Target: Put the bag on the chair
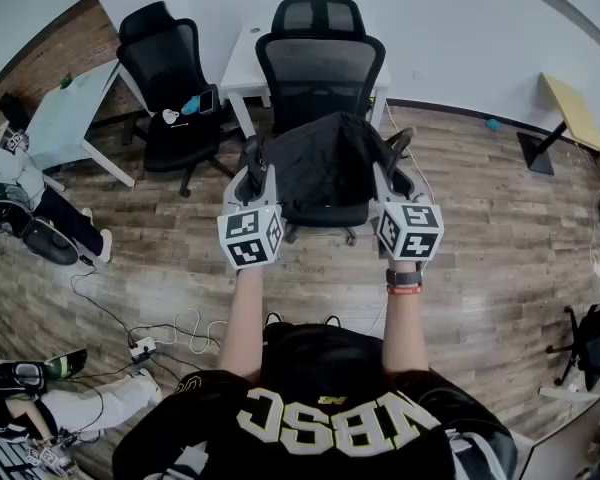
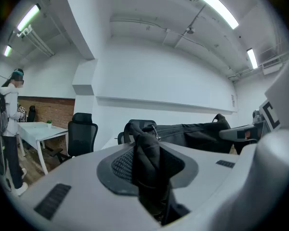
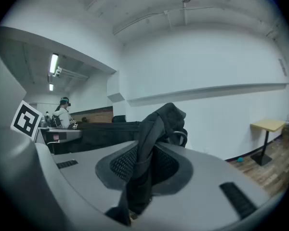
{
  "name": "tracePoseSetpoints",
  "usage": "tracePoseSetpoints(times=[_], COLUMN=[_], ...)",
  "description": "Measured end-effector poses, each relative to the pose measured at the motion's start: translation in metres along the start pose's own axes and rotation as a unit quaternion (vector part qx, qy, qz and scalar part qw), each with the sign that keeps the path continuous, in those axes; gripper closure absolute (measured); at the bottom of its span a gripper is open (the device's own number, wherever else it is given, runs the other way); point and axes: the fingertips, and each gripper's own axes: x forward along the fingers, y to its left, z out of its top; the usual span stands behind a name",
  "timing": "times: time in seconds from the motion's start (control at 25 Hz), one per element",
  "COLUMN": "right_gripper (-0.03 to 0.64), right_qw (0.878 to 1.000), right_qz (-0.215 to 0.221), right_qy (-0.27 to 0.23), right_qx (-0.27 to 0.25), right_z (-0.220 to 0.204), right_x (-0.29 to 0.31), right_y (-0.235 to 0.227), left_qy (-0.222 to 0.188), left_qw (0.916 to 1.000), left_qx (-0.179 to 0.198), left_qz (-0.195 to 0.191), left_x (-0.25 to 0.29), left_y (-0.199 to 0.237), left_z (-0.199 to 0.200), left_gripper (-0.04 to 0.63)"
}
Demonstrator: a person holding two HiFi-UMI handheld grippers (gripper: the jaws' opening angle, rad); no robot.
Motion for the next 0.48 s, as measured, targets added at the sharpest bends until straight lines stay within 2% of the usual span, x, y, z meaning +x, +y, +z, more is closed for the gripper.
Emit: tracePoseSetpoints(times=[0.2,0.48], right_gripper=[0.535,0.531], right_qw=[1.000,0.999], right_qz=[0.002,0.014], right_qy=[-0.007,0.013], right_qx=[0.023,0.036], right_z=[-0.007,-0.027], right_x=[-0.014,-0.012], right_y=[-0.011,-0.004], left_qy=[0.003,0.020], left_qw=[1.0000,0.9997], left_qx=[0.002,-0.008], left_qz=[-0.002,0.010], left_x=[-0.011,-0.012], left_y=[-0.021,-0.017], left_z=[-0.006,-0.024], left_gripper=[0.479,0.479])
